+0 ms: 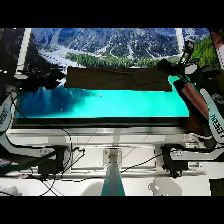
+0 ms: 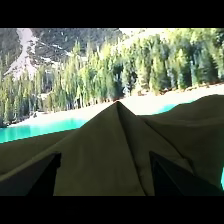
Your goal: Fold the clothes and pants, and hang the long-sleeved shirts on hangers.
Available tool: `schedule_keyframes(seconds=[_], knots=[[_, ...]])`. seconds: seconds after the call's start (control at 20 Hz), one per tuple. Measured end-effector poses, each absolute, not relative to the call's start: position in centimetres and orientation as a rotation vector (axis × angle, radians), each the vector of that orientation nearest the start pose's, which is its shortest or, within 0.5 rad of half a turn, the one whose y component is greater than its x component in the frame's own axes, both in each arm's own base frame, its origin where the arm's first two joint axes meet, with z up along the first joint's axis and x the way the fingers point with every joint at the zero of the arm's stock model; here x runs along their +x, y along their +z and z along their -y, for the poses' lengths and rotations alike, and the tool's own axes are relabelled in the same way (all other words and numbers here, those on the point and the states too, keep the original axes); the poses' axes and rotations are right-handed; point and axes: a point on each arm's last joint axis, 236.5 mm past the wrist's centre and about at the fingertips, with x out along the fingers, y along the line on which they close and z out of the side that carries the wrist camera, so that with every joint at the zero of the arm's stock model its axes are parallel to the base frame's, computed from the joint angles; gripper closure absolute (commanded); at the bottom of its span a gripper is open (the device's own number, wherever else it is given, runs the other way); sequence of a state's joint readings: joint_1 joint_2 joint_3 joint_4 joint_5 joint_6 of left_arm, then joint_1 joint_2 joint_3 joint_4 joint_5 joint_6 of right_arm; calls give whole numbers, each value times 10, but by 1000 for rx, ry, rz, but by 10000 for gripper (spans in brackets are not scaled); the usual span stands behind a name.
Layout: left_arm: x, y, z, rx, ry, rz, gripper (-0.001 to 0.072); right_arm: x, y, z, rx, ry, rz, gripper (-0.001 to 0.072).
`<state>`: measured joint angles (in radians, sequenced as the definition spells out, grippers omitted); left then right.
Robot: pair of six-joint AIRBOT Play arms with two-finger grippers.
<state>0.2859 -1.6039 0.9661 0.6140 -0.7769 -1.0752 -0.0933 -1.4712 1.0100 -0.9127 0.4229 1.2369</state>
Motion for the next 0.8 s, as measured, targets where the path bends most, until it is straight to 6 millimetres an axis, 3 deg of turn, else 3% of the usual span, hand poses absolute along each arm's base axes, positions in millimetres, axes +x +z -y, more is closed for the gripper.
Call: schedule_keyframes(seconds=[0.1, 0.15, 0.25, 0.3, 0.35, 0.45, 0.55, 0.7, 0.8], knots=[[437, -110, 24, -790, -189, -1127, 156, 496, -37, -15, 402, 47, -824, 90], [437, -111, 32, -787, -229, -1129, 217, 494, -38, -17, 402, 55, -837, 91], [441, -112, 47, -768, -295, -1118, 242, 490, -41, -22, 403, 71, -862, 100], [445, -111, 55, -756, -323, -1108, 372, 487, -42, -26, 403, 83, -876, 109], [448, -111, 61, -730, -343, -1100, 675, 485, -43, -31, 400, 99, -890, 201], [454, -108, 70, -648, -399, -1079, 699, 482, -41, -44, 393, 133, -909, 491], [465, -88, 78, -599, -466, -1028, 699, 482, -37, -60, 380, 173, -920, 608], [477, -41, 79, -481, -538, -951, 700, 481, -29, -91, 351, 239, -923, 700], [473, -3, 76, -389, -576, -926, 699, 477, -28, -117, 327, 291, -935, 700]])
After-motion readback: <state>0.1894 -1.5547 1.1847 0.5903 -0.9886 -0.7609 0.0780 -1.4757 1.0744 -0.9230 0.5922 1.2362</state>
